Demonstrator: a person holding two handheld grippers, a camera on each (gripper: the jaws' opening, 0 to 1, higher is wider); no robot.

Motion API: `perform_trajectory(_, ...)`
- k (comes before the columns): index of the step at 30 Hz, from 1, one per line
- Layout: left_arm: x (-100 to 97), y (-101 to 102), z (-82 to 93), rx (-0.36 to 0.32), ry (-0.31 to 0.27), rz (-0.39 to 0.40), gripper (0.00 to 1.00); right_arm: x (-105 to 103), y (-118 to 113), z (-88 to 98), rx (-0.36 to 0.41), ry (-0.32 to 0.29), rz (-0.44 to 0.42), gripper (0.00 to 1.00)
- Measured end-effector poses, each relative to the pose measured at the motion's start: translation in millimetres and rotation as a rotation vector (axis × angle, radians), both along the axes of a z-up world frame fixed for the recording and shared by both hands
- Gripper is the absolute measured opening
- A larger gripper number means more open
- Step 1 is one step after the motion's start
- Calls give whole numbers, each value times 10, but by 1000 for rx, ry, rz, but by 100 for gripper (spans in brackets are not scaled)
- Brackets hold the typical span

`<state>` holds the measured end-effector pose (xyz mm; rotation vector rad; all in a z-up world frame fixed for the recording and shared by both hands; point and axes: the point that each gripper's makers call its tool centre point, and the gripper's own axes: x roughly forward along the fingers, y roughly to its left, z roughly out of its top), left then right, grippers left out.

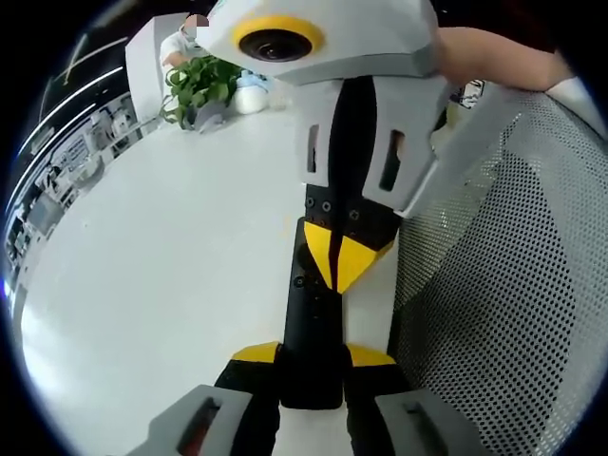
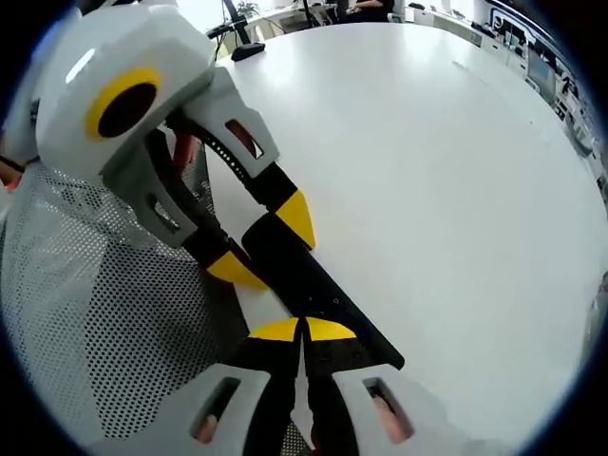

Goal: Press the specified remote control buttons in sequence, fully releasing each button before pressing the next.

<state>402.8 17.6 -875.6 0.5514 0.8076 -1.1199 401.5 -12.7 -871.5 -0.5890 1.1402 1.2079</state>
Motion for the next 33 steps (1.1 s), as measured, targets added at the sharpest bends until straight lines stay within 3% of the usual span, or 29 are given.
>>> perform_trajectory(25,2,6,-1,0,0,2,25,-4,6,-3,1,16,-17,0)
perform_trajectory(33,2,5,-1,2,-2,-2,25,-6,4,-6,-10,-4,12,0)
